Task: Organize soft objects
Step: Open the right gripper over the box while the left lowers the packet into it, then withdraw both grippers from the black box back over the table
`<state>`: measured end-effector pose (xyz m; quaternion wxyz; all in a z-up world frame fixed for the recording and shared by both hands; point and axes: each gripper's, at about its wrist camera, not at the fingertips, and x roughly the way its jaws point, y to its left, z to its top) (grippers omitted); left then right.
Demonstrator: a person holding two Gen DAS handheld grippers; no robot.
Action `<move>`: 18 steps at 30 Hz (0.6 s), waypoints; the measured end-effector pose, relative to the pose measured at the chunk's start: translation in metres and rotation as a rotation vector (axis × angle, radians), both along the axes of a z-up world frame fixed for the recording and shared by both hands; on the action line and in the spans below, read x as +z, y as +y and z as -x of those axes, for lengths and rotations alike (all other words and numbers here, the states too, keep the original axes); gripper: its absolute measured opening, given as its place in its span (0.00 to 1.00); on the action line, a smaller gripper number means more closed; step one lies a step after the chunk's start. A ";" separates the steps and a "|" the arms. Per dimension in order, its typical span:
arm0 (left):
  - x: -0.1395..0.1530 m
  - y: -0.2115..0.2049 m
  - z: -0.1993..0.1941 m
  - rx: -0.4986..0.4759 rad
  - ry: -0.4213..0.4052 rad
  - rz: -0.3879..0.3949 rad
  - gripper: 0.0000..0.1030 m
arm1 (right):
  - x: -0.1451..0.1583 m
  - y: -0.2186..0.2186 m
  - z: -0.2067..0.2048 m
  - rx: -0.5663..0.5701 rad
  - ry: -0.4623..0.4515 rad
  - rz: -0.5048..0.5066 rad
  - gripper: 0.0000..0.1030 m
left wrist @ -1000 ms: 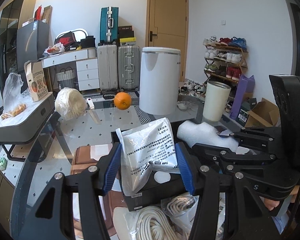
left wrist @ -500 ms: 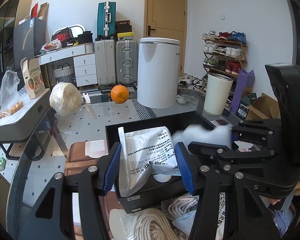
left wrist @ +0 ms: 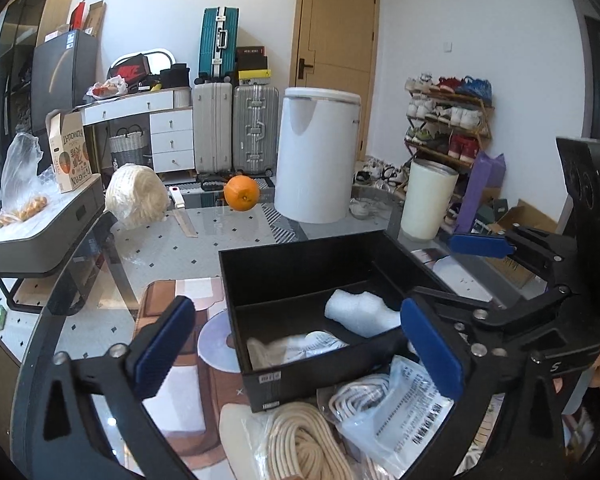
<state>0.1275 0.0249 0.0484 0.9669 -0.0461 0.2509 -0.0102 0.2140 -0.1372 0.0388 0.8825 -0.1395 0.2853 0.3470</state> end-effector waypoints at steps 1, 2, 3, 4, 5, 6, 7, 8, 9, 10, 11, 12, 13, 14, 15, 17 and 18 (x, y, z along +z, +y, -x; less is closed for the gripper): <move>0.002 0.000 0.004 0.005 -0.006 -0.001 1.00 | 0.003 -0.005 0.004 -0.006 -0.003 -0.014 0.88; 0.003 0.001 0.008 0.011 -0.010 -0.002 1.00 | 0.005 -0.008 0.008 -0.009 -0.003 -0.024 0.92; 0.006 0.002 0.015 0.024 -0.018 -0.002 1.00 | 0.009 -0.013 0.012 -0.015 -0.005 -0.035 0.97; 0.009 0.002 0.020 0.031 -0.023 0.002 1.00 | 0.012 -0.017 0.015 -0.019 -0.007 -0.042 0.97; 0.011 0.002 0.025 0.032 -0.028 0.005 1.00 | 0.016 -0.022 0.021 -0.023 -0.012 -0.056 0.98; 0.013 0.002 0.030 0.030 -0.037 0.007 1.00 | 0.020 -0.027 0.028 -0.022 -0.019 -0.074 0.99; 0.015 0.000 0.036 0.032 -0.047 0.006 1.00 | 0.024 -0.031 0.033 -0.019 -0.022 -0.087 0.99; 0.016 0.000 0.039 0.036 -0.051 0.005 1.00 | 0.028 -0.035 0.039 -0.018 -0.024 -0.100 0.99; 0.018 -0.001 0.045 0.040 -0.057 0.004 1.00 | 0.032 -0.040 0.044 -0.018 -0.027 -0.111 0.99; 0.020 -0.002 0.050 0.039 -0.061 0.004 1.00 | 0.036 -0.044 0.049 -0.020 -0.030 -0.120 0.99; 0.021 -0.002 0.052 0.038 -0.064 0.002 1.00 | 0.041 -0.049 0.053 -0.024 -0.034 -0.130 0.99; 0.023 -0.003 0.056 0.036 -0.071 -0.003 1.00 | 0.045 -0.053 0.056 -0.025 -0.036 -0.144 0.99; 0.026 -0.005 0.061 0.034 -0.077 -0.009 1.00 | 0.051 -0.058 0.058 -0.025 -0.033 -0.161 0.99; 0.028 -0.005 0.062 0.033 -0.081 -0.012 1.00 | 0.057 -0.064 0.061 -0.030 -0.030 -0.178 0.99; 0.030 -0.006 0.066 0.032 -0.088 -0.015 1.00 | 0.061 -0.068 0.063 -0.032 -0.029 -0.190 0.99; 0.034 -0.006 0.073 0.032 -0.102 -0.019 1.00 | 0.070 -0.076 0.069 -0.043 -0.032 -0.205 0.99; 0.035 -0.006 0.076 0.031 -0.107 -0.021 1.00 | 0.073 -0.080 0.072 -0.044 -0.037 -0.208 0.99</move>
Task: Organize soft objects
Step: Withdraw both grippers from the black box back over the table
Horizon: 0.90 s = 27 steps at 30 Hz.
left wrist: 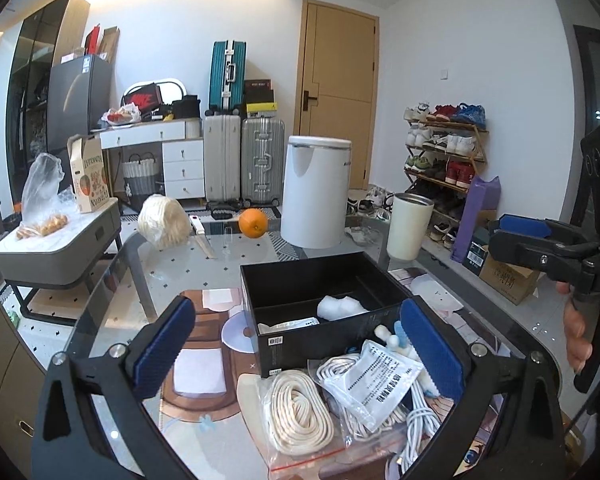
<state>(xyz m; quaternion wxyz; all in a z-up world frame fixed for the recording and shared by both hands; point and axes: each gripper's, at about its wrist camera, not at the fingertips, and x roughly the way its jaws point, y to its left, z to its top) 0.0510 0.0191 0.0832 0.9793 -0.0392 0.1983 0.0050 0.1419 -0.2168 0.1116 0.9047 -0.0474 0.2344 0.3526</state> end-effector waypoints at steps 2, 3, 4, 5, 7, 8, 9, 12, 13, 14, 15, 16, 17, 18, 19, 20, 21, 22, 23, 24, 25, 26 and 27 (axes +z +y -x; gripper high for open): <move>0.001 0.001 0.007 0.007 -0.003 -0.001 1.00 | 0.003 -0.004 0.008 0.001 -0.006 0.003 0.99; 0.000 0.001 0.009 0.009 -0.004 0.000 1.00 | 0.002 -0.006 0.011 0.001 -0.003 0.003 0.99; -0.001 0.002 0.012 0.010 -0.001 0.003 1.00 | 0.002 -0.008 0.015 0.005 -0.001 0.001 0.99; -0.001 0.002 0.014 0.012 0.000 0.003 1.00 | 0.000 -0.009 0.017 0.005 0.002 -0.002 0.99; -0.003 0.003 0.020 0.016 0.000 0.008 1.00 | -0.004 -0.013 0.021 0.001 0.017 -0.012 0.99; -0.004 0.003 0.022 0.015 0.000 0.009 1.00 | -0.006 -0.015 0.022 -0.002 0.022 -0.019 0.99; -0.004 0.003 0.023 0.012 0.001 0.009 1.00 | -0.008 -0.017 0.023 -0.004 0.026 -0.024 0.99; -0.007 0.002 0.027 0.015 0.004 0.006 1.00 | -0.015 -0.020 0.025 -0.011 0.045 -0.025 0.99; -0.009 0.003 0.027 0.017 0.005 0.006 1.00 | -0.017 -0.021 0.025 -0.014 0.049 -0.019 0.99; -0.010 0.003 0.027 0.019 0.005 0.007 1.00 | -0.020 -0.021 0.025 -0.017 0.052 -0.010 0.99; -0.011 0.004 0.027 0.020 0.006 0.009 1.00 | -0.022 -0.020 0.025 -0.017 0.054 -0.004 0.99; -0.012 0.004 0.027 0.023 0.010 0.009 1.00 | -0.025 -0.020 0.025 -0.019 0.060 0.002 0.99; -0.013 0.004 0.027 0.026 0.012 0.009 1.00 | -0.029 -0.019 0.025 -0.022 0.071 0.007 0.99; -0.015 0.004 0.026 0.030 0.014 0.009 1.00 | -0.031 -0.019 0.025 -0.022 0.077 0.010 0.99; -0.017 0.004 0.025 0.030 0.017 0.010 1.00 | -0.033 -0.019 0.026 -0.024 0.079 0.014 0.99; -0.018 0.004 0.025 0.031 0.020 0.011 1.00 | -0.036 -0.020 0.026 -0.029 0.079 0.016 0.99; -0.019 0.004 0.024 0.032 0.023 0.012 1.00 | -0.038 -0.020 0.026 -0.032 0.080 0.019 0.99; -0.021 0.004 0.024 0.031 0.024 0.013 1.00 | -0.041 -0.020 0.026 -0.035 0.085 0.023 0.99; -0.022 0.004 0.023 0.030 0.025 0.012 1.00 | -0.043 -0.020 0.025 -0.040 0.089 0.028 0.99; -0.023 0.003 0.023 0.031 0.025 0.009 1.00 | -0.046 -0.020 0.023 -0.046 0.093 0.035 0.99; -0.025 0.003 0.021 0.035 0.028 0.002 1.00 | -0.050 -0.021 0.020 -0.059 0.094 0.049 0.99; -0.027 0.003 0.021 0.036 0.031 -0.002 1.00 | -0.052 -0.021 0.018 -0.070 0.093 0.060 0.99; -0.029 0.004 0.019 0.040 0.036 -0.007 1.00 | -0.056 -0.021 0.015 -0.084 0.091 0.076 0.99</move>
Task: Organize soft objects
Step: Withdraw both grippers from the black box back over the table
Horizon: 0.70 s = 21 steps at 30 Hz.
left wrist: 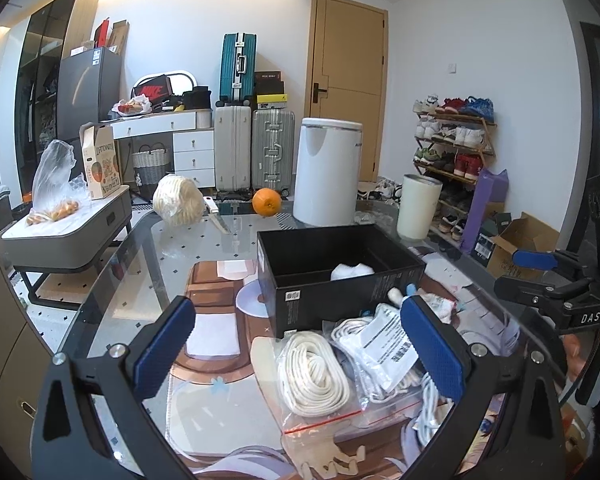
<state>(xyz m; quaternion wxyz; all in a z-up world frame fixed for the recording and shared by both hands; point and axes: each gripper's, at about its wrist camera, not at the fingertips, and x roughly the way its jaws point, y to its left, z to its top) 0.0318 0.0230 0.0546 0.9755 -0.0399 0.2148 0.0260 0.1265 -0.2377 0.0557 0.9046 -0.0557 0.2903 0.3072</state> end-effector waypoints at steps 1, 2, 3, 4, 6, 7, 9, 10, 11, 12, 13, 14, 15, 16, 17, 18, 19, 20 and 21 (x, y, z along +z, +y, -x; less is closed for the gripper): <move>-0.002 0.001 -0.002 0.007 0.004 0.000 1.00 | -0.003 0.000 -0.002 -0.005 0.001 0.009 0.99; -0.003 0.002 -0.003 0.010 0.008 0.002 1.00 | -0.007 -0.001 -0.005 -0.008 0.009 0.017 0.99; -0.006 0.004 -0.006 0.013 0.014 0.007 1.00 | -0.010 -0.001 -0.007 -0.010 0.017 0.023 0.99; -0.008 0.006 -0.008 0.016 0.022 0.009 1.00 | -0.013 -0.001 -0.010 -0.013 0.026 0.029 0.99; -0.013 0.009 -0.012 0.023 0.039 0.006 1.00 | -0.019 -0.001 -0.015 -0.019 0.043 0.046 0.99; -0.015 0.010 -0.014 0.026 0.046 0.004 1.00 | -0.021 -0.001 -0.018 -0.022 0.049 0.053 0.99; -0.018 0.010 -0.017 0.026 0.056 0.000 1.00 | -0.024 -0.001 -0.022 -0.024 0.056 0.064 0.99; -0.020 0.011 -0.019 0.027 0.064 -0.003 1.00 | -0.025 -0.001 -0.025 -0.027 0.058 0.074 0.99; -0.022 0.011 -0.020 0.027 0.072 -0.005 1.00 | -0.026 0.000 -0.027 -0.031 0.058 0.082 0.99; -0.023 0.012 -0.023 0.029 0.082 -0.008 1.00 | -0.027 0.000 -0.031 -0.033 0.058 0.093 0.99; -0.025 0.013 -0.025 0.037 0.097 -0.011 1.00 | -0.027 0.001 -0.032 -0.033 0.061 0.100 0.99; -0.026 0.014 -0.028 0.048 0.110 -0.010 1.00 | -0.029 0.001 -0.035 -0.031 0.064 0.110 0.99; -0.027 0.015 -0.030 0.049 0.120 -0.005 1.00 | -0.030 0.001 -0.037 -0.029 0.066 0.118 0.99; -0.030 0.016 -0.031 0.045 0.129 0.000 1.00 | -0.031 0.002 -0.040 -0.027 0.066 0.128 0.99; -0.031 0.017 -0.032 0.044 0.137 0.002 1.00 | -0.032 0.002 -0.043 -0.026 0.068 0.138 0.99; -0.032 0.017 -0.033 0.044 0.141 -0.001 1.00 | -0.033 0.002 -0.045 -0.024 0.072 0.149 0.99; -0.033 0.018 -0.035 0.048 0.147 -0.006 1.00 | -0.035 0.003 -0.049 -0.022 0.079 0.163 0.99; -0.034 0.018 -0.036 0.056 0.150 -0.008 1.00 | -0.038 0.004 -0.052 -0.021 0.084 0.172 0.99; -0.036 0.020 -0.038 0.066 0.159 -0.005 1.00 | -0.040 0.004 -0.055 -0.020 0.089 0.181 0.99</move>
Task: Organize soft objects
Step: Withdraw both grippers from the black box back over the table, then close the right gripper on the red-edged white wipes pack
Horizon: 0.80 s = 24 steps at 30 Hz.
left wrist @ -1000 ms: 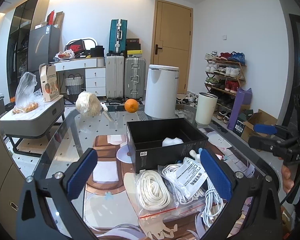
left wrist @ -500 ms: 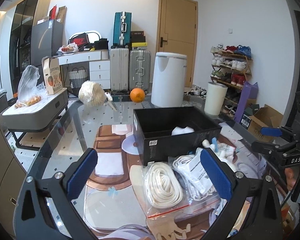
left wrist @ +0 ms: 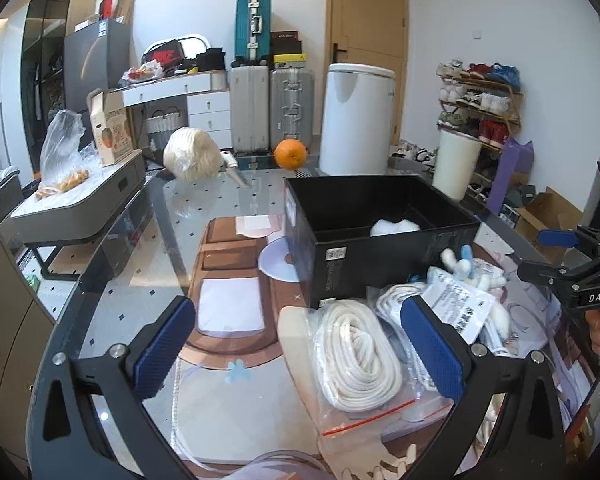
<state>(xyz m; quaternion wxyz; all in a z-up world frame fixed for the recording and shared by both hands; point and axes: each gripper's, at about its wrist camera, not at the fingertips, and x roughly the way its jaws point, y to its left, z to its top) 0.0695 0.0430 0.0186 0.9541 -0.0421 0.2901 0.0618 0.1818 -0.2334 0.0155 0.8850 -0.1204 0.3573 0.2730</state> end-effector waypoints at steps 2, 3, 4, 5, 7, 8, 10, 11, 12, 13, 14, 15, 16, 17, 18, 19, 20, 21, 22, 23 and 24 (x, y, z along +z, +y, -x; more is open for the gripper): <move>-0.002 0.002 -0.003 0.004 0.012 0.010 1.00 | -0.006 0.001 -0.006 0.008 0.024 0.020 0.99; -0.003 0.003 -0.003 0.003 0.014 0.014 1.00 | -0.009 0.001 -0.010 0.008 0.033 0.031 0.99; -0.005 0.004 -0.004 0.005 0.015 0.015 1.00 | -0.013 0.001 -0.013 0.005 0.041 0.043 0.99; -0.006 0.004 -0.005 0.005 0.022 0.019 1.00 | -0.016 0.002 -0.016 0.008 0.050 0.054 0.99; -0.006 0.005 -0.006 -0.003 0.023 0.031 1.00 | -0.021 0.002 -0.020 0.010 0.066 0.069 0.99; -0.006 0.006 -0.007 -0.004 0.024 0.032 1.00 | -0.024 0.003 -0.021 0.016 0.075 0.075 0.99; -0.006 0.006 -0.006 -0.002 0.022 0.026 1.00 | -0.028 0.005 -0.023 0.024 0.083 0.089 0.99; -0.006 0.005 -0.006 -0.002 0.023 0.024 1.00 | -0.029 0.005 -0.024 0.025 0.087 0.094 0.99; -0.006 0.005 -0.006 -0.004 0.024 0.025 1.00 | -0.030 0.006 -0.024 0.030 0.092 0.093 0.99; -0.006 0.005 -0.006 -0.007 0.025 0.027 1.00 | -0.031 0.008 -0.025 0.041 0.101 0.094 0.99; -0.006 0.005 -0.007 -0.007 0.025 0.025 1.00 | -0.032 0.009 -0.026 0.047 0.104 0.099 0.99; -0.006 0.004 -0.007 -0.006 0.024 0.022 1.00 | -0.034 0.012 -0.027 0.054 0.105 0.108 0.99; -0.005 0.004 -0.006 -0.006 0.022 0.020 1.00 | -0.035 0.014 -0.028 0.061 0.109 0.119 0.99; -0.005 0.005 -0.006 -0.008 0.020 0.020 1.00 | -0.036 0.017 -0.029 0.068 0.111 0.126 0.99; -0.005 0.004 -0.006 -0.009 0.019 0.020 1.00 | -0.036 0.019 -0.029 0.079 0.111 0.133 0.99; -0.005 0.004 -0.006 -0.009 0.020 0.019 1.00 | -0.036 0.021 -0.030 0.088 0.112 0.139 0.99; -0.005 0.004 -0.006 -0.009 0.020 0.019 1.00 | -0.037 0.023 -0.031 0.097 0.113 0.148 0.99; -0.005 0.004 -0.006 -0.009 0.022 0.017 1.00 | -0.037 0.025 -0.032 0.102 0.110 0.154 0.99; -0.005 0.004 -0.006 -0.008 0.020 0.016 1.00 | -0.038 0.027 -0.033 0.105 0.110 0.159 0.99; -0.005 0.004 -0.006 -0.009 0.018 0.017 1.00 | -0.039 0.028 -0.035 0.109 0.112 0.166 0.99; -0.005 0.005 -0.006 -0.011 0.018 0.018 1.00 | -0.039 0.030 -0.036 0.117 0.112 0.169 0.99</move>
